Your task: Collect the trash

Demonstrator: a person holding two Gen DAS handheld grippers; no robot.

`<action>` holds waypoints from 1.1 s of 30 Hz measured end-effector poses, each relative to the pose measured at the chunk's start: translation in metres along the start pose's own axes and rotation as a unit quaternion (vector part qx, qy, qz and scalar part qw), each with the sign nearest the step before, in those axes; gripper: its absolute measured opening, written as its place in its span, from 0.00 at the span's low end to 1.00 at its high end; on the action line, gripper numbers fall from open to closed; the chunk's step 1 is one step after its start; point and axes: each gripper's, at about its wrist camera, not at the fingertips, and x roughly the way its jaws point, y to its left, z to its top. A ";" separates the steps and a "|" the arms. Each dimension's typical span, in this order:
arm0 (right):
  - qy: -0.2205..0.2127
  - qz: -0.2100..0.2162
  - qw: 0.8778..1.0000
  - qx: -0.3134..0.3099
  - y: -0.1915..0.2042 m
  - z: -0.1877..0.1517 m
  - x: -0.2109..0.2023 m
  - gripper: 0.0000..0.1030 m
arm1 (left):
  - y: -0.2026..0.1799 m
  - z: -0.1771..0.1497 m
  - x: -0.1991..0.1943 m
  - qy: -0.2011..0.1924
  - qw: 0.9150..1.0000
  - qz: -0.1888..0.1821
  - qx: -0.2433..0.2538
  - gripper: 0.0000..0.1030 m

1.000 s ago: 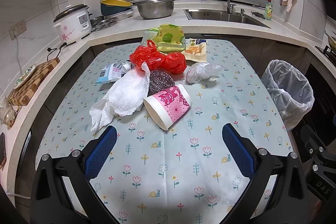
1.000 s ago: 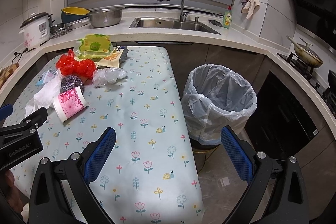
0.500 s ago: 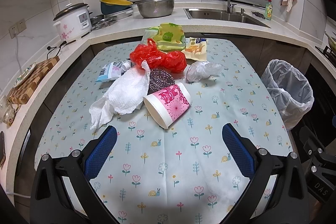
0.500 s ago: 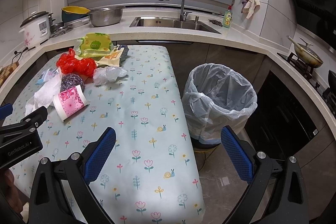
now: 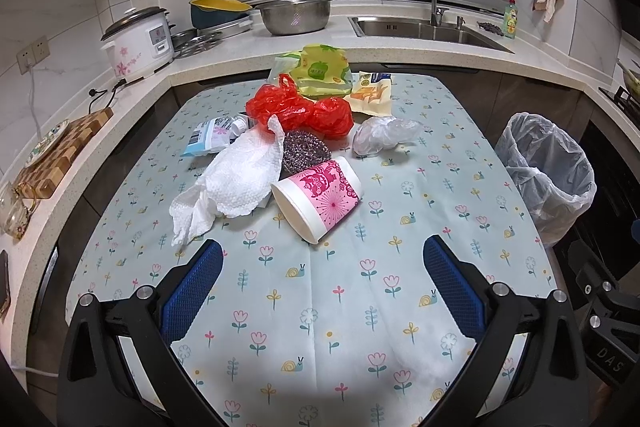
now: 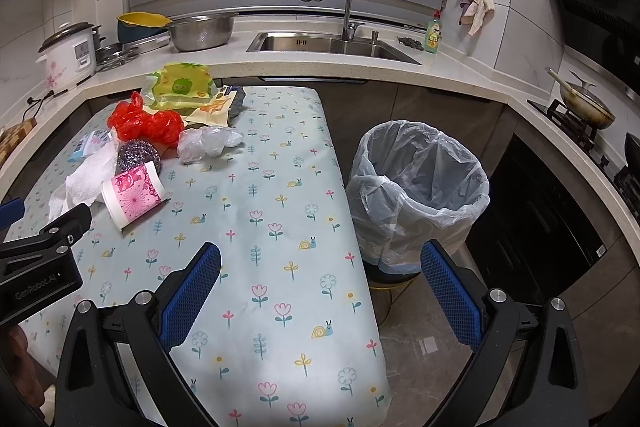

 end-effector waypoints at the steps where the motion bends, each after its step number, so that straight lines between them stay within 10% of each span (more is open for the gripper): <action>1: 0.000 0.000 1.000 0.000 0.000 0.000 0.000 0.93 | 0.000 0.000 0.000 0.000 1.000 0.000 0.000 0.93; 33: -0.002 0.000 1.000 0.003 -0.002 -0.001 -0.002 0.93 | -0.003 -0.002 -0.008 -0.002 1.000 0.005 -0.006 0.93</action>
